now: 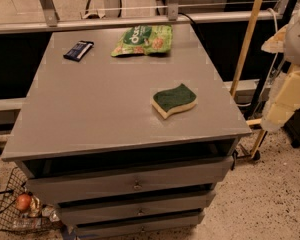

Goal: Move sponge near green rice chip bag

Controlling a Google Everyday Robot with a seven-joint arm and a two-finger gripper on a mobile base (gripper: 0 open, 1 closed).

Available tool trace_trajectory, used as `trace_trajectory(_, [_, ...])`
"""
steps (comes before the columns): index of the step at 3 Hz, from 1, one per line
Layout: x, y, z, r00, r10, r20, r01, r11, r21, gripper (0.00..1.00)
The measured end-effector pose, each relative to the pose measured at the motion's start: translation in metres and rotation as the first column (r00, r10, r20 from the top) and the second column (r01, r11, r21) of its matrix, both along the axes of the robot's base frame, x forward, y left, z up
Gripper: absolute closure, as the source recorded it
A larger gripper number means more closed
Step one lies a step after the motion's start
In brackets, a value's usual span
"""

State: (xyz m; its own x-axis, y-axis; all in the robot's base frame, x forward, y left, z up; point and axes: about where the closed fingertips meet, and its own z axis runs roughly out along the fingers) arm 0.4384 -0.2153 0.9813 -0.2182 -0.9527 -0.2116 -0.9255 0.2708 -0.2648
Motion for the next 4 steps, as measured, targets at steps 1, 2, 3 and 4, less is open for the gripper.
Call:
trace_trajectory(1, [0.000, 0.000, 0.002, 1.0000, -0.004, 0.005, 0.004, 1.000, 0.000, 0.00])
trace_trajectory(2, [0.026, 0.021, -0.019, 0.9984, 0.057, -0.002, -0.057, 0.994, 0.090, 0.00])
trace_trajectory(3, [0.073, 0.059, -0.062, 0.9906, 0.136, -0.017, -0.127, 0.959, 0.252, 0.00])
trace_trajectory(4, [0.103, 0.091, -0.095, 0.9846, 0.172, -0.033, -0.150, 0.924, 0.352, 0.00])
